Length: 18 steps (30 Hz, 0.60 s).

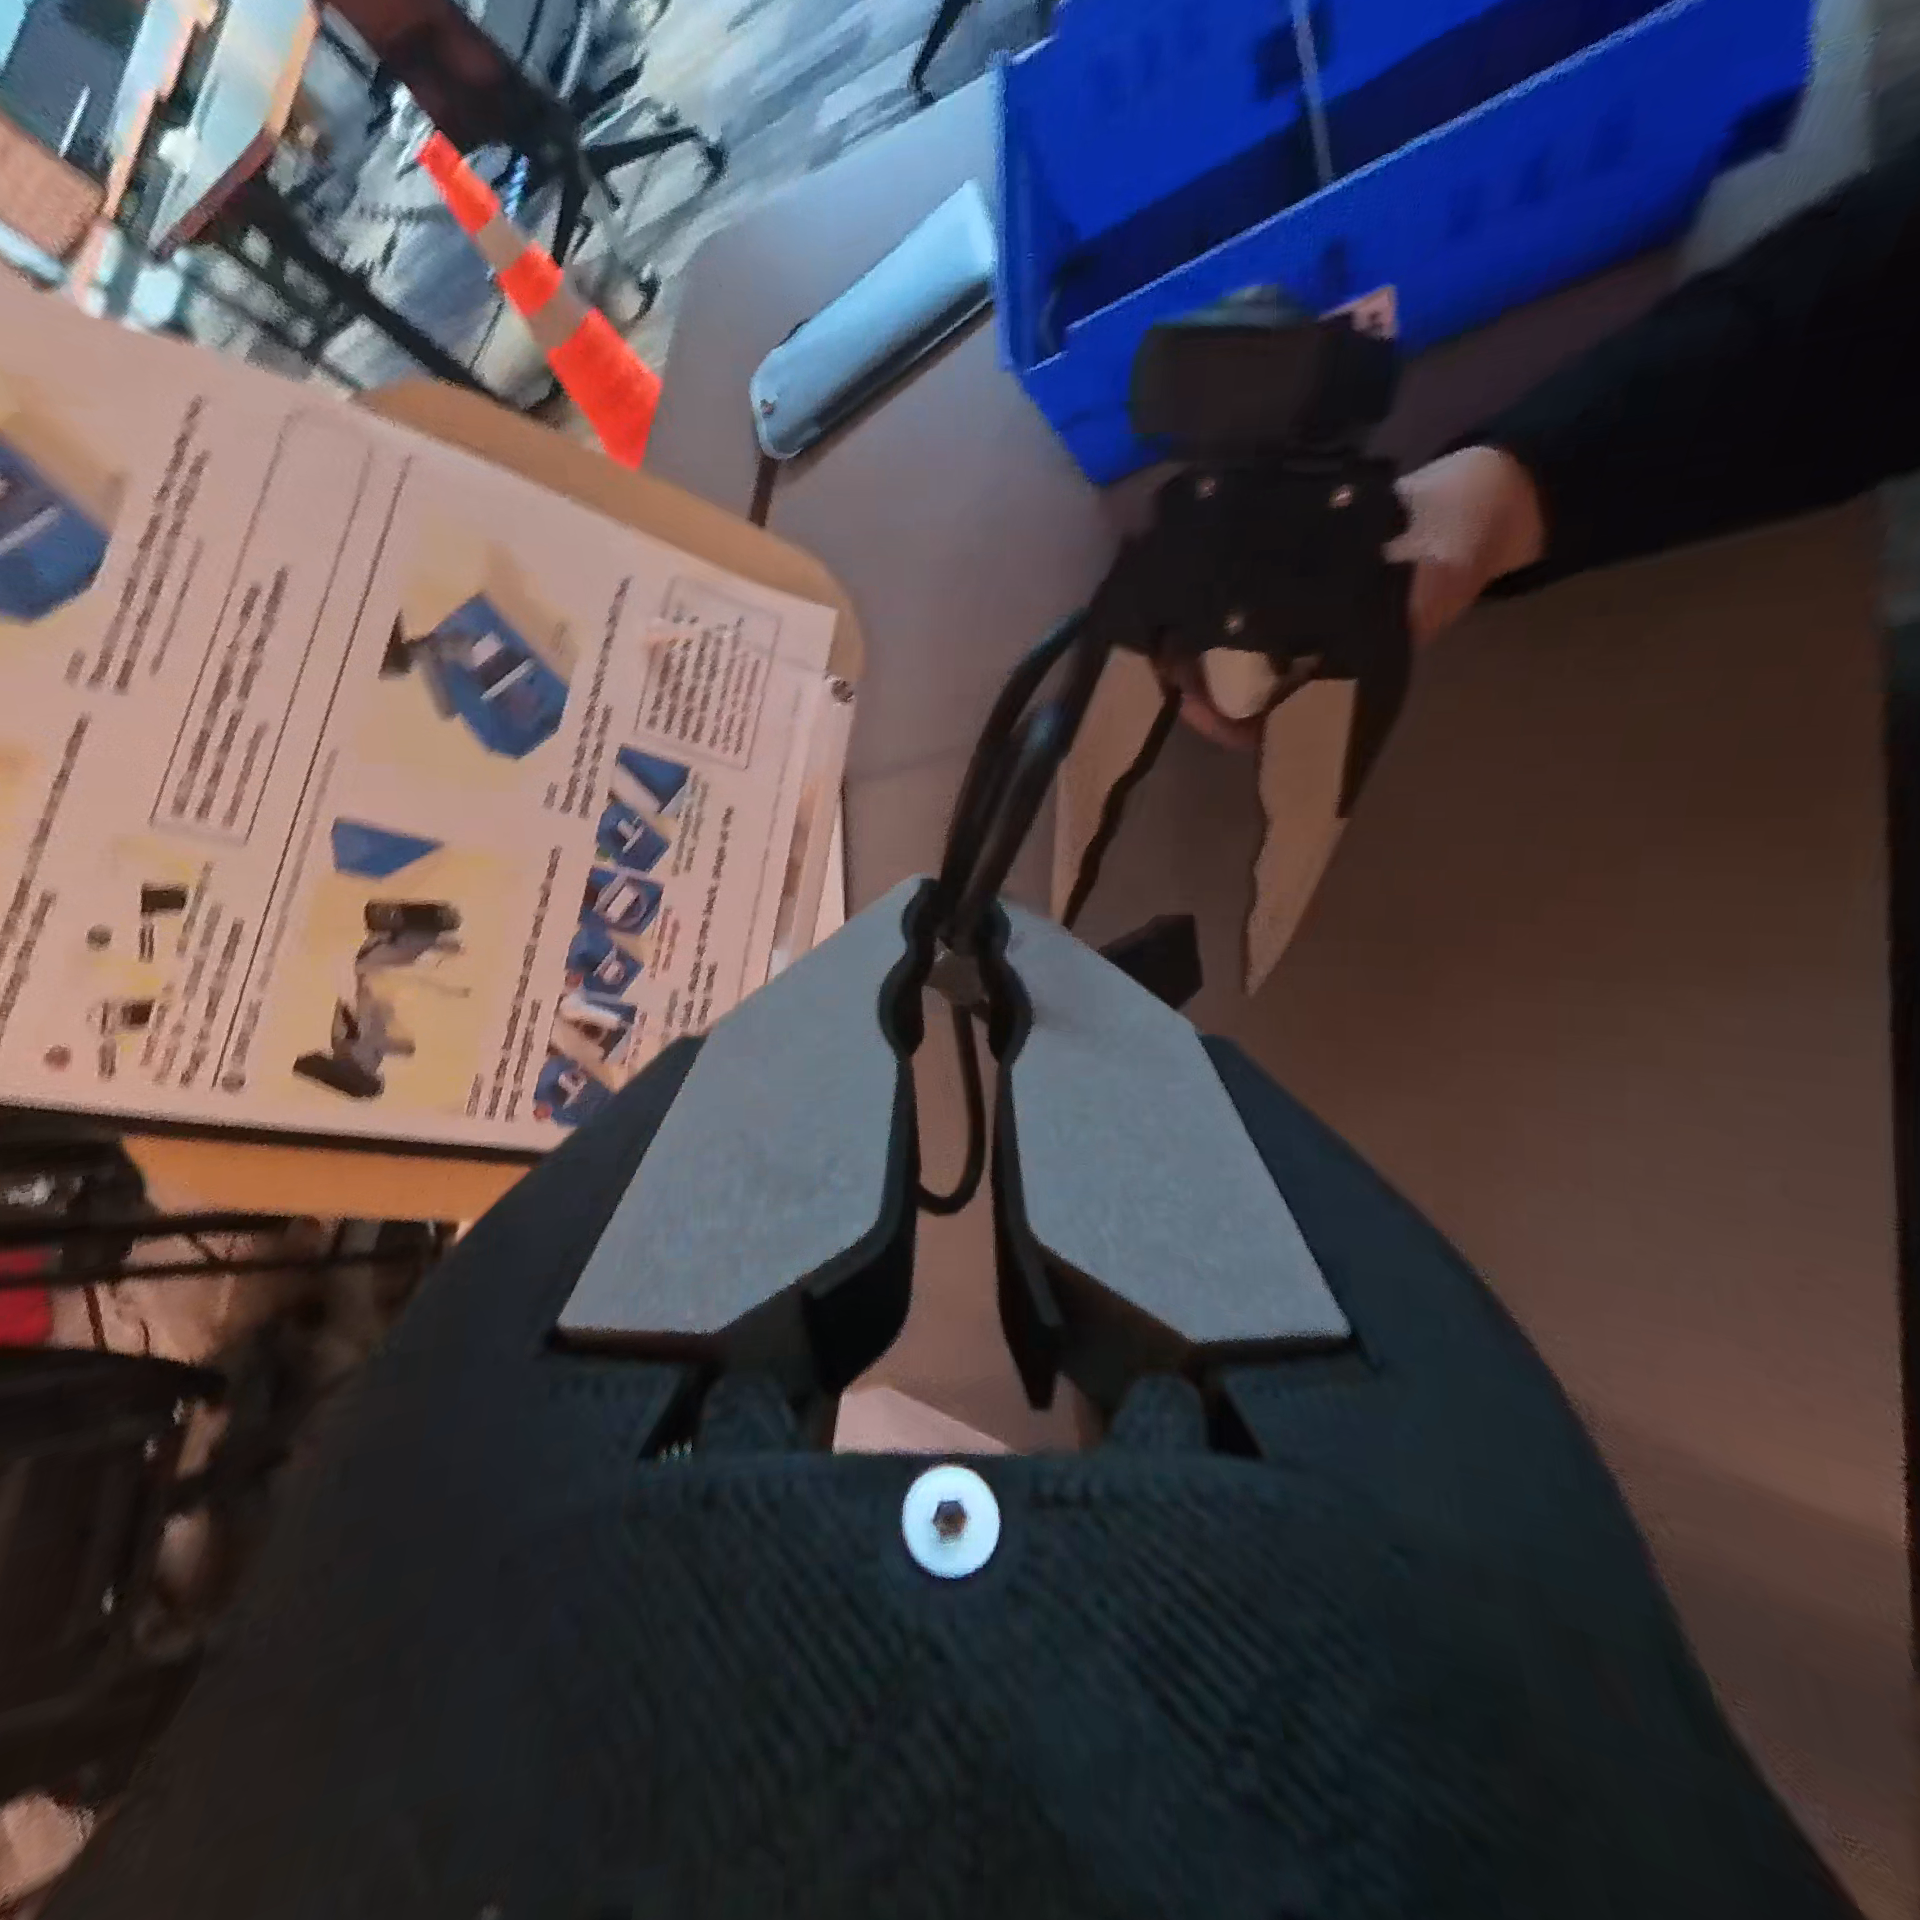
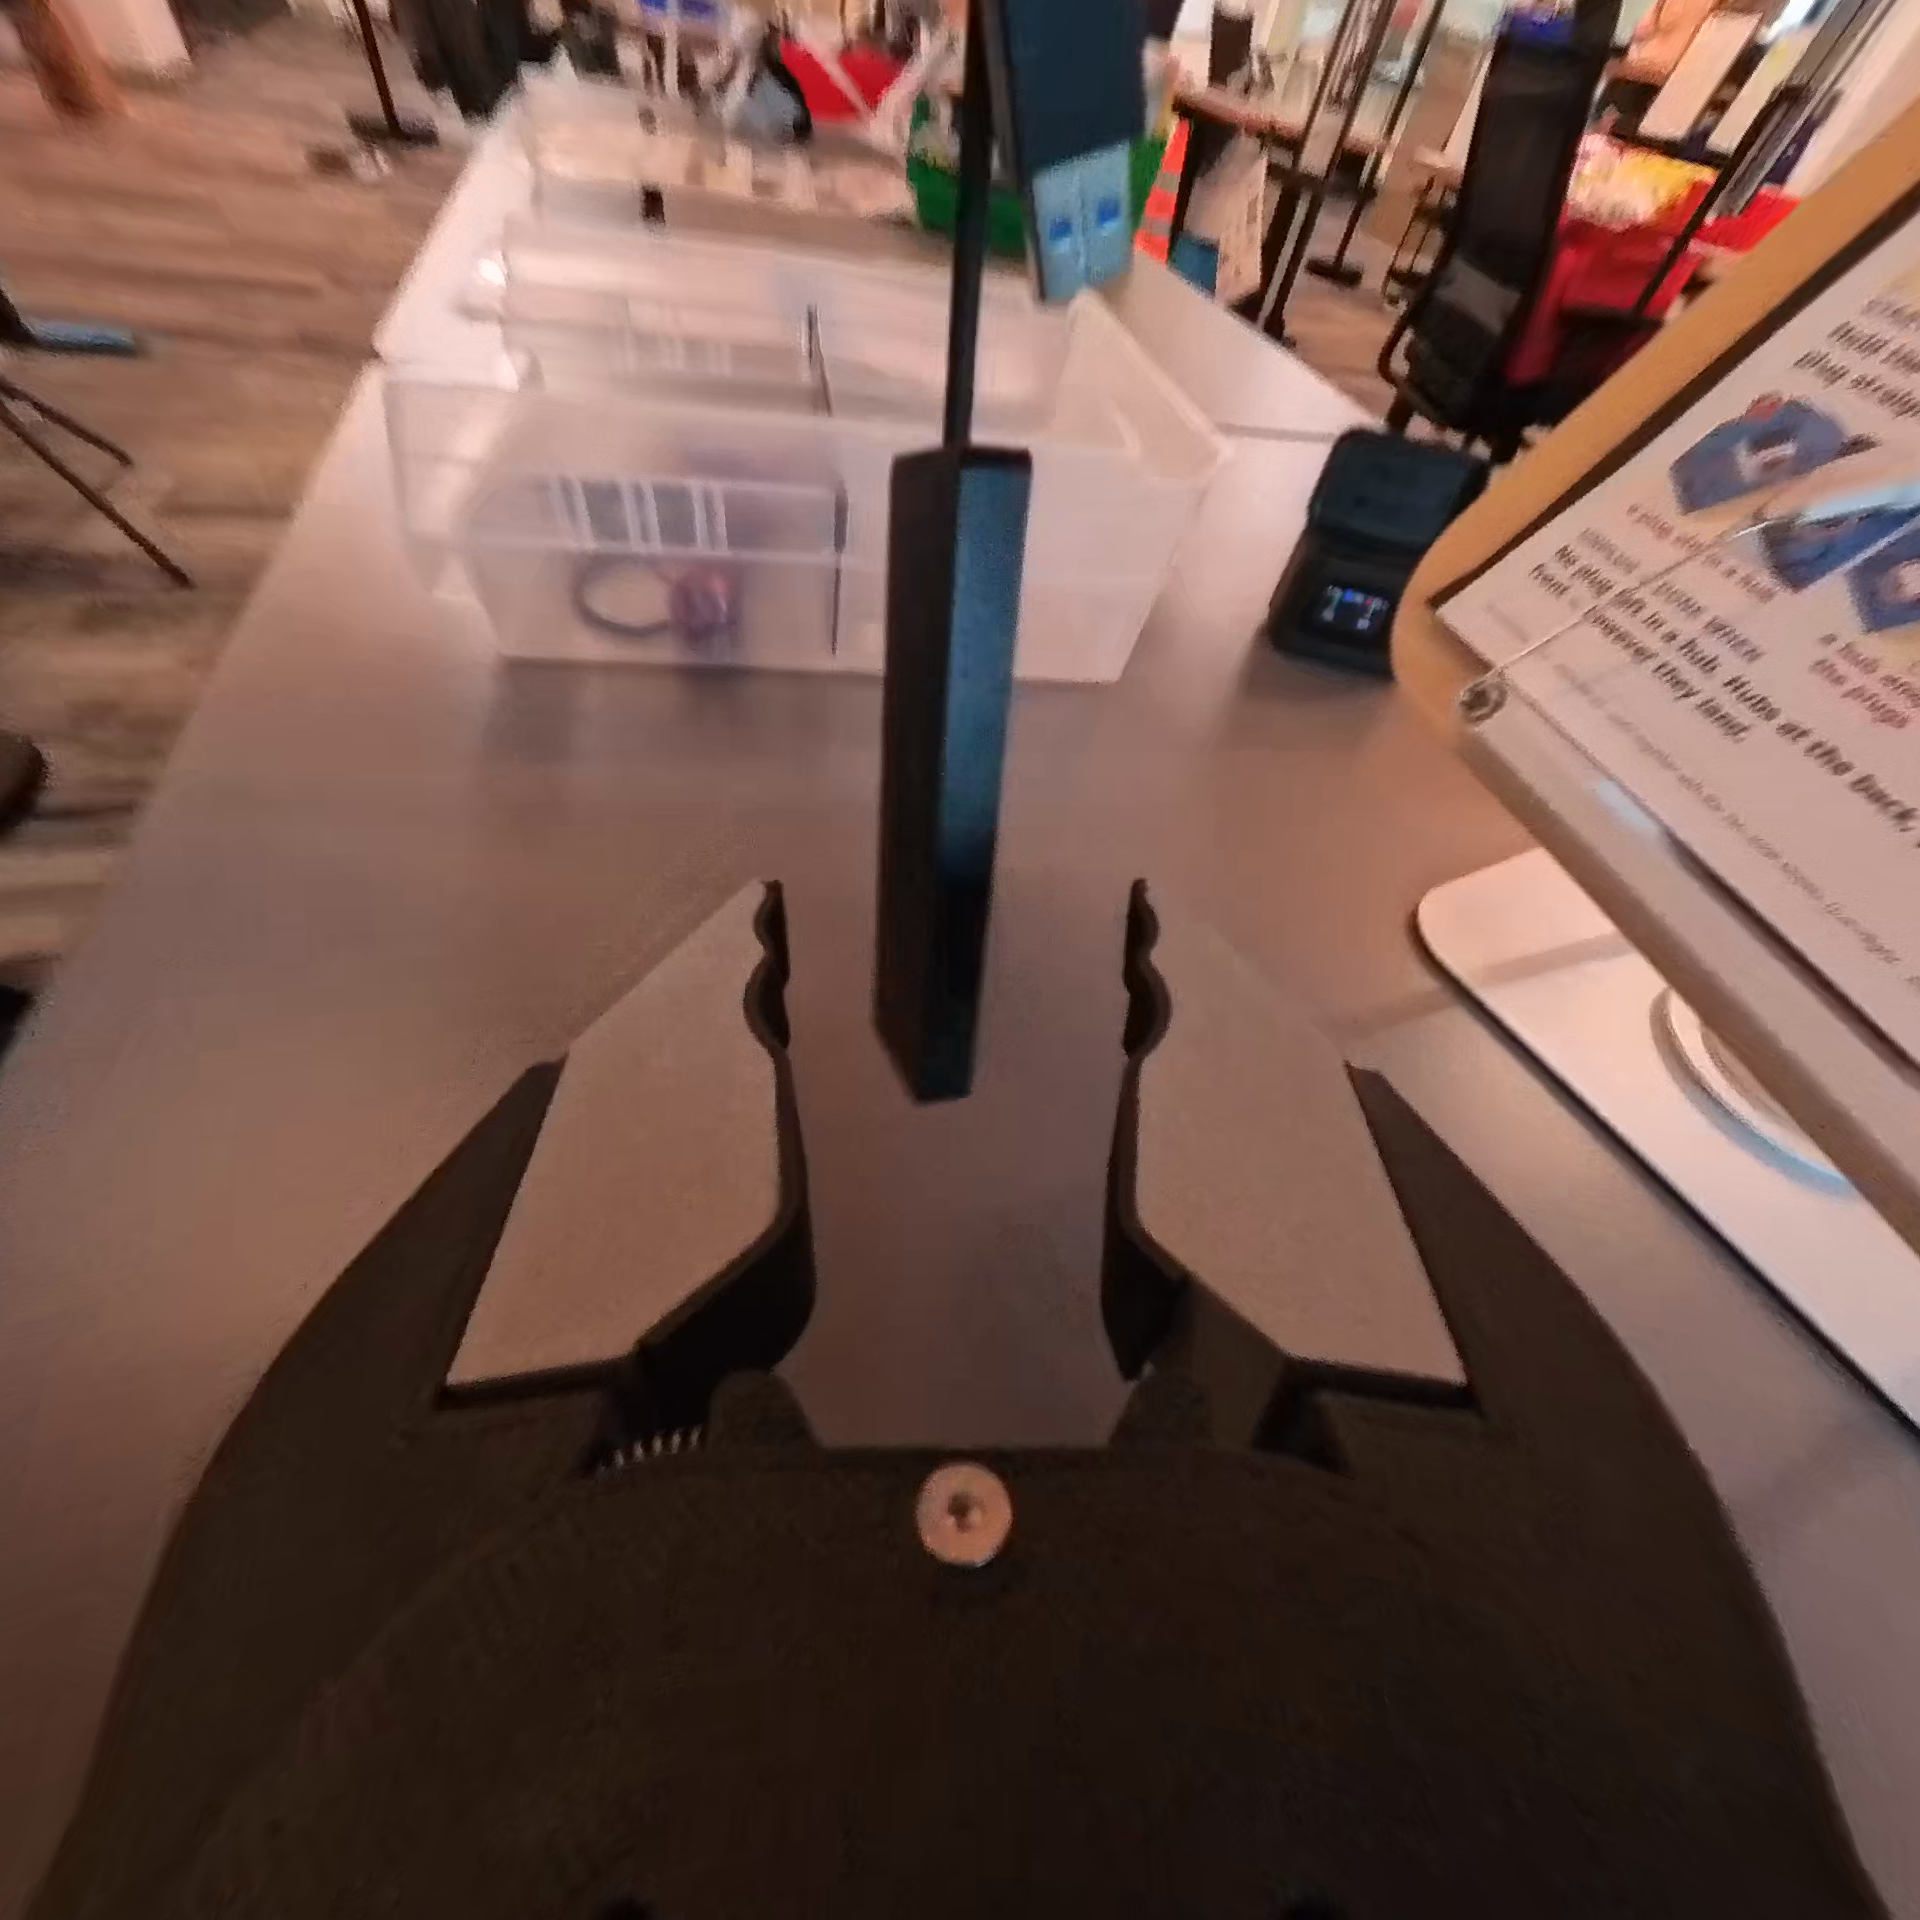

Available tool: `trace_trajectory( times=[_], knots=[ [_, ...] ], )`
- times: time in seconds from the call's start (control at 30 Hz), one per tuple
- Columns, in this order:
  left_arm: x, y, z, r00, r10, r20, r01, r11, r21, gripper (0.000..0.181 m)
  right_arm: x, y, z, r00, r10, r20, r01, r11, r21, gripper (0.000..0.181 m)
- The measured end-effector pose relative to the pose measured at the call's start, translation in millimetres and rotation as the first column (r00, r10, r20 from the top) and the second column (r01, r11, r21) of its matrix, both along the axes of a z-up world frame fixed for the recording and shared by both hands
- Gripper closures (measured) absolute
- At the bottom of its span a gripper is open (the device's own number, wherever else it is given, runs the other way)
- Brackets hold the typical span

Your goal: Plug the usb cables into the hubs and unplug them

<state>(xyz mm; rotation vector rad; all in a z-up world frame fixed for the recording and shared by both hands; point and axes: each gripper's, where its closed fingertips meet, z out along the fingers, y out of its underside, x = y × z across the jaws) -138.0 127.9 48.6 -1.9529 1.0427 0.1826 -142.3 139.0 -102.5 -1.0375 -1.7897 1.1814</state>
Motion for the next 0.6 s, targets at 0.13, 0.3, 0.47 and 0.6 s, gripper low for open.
trace_trajectory(
  times=[0.13, 0.3, 0.47, 0.6],
  knots=[
    [10, -7, -11, 0.999, -0.048, -0.004, 0.048, 0.998, -0.034, 0.177, -1, -3, -26, 0.997, -0.002, 0.081, -0.011, 0.987, 0.163, 0.173],
    [-16, -1, -19, 0.996, 0.085, -0.039, -0.088, 0.994, -0.059, 0.175, 13, -18, -26, 0.965, 0.162, 0.205, -0.151, 0.986, -0.072, 0.174],
    [-23, -18, -42, 0.981, 0.155, 0.12, -0.117, 0.953, -0.278, 0.132, 50, -18, -38, 0.793, 0.416, 0.445, -0.188, 0.862, -0.472, 0.174],
    [-41, -25, -60, 0.974, 0.213, 0.079, -0.179, 0.934, -0.31, 0.128, 56, 9, -73, 0.75, 0.295, 0.593, -0.053, 0.919, -0.391, 0.171]
  ],
)
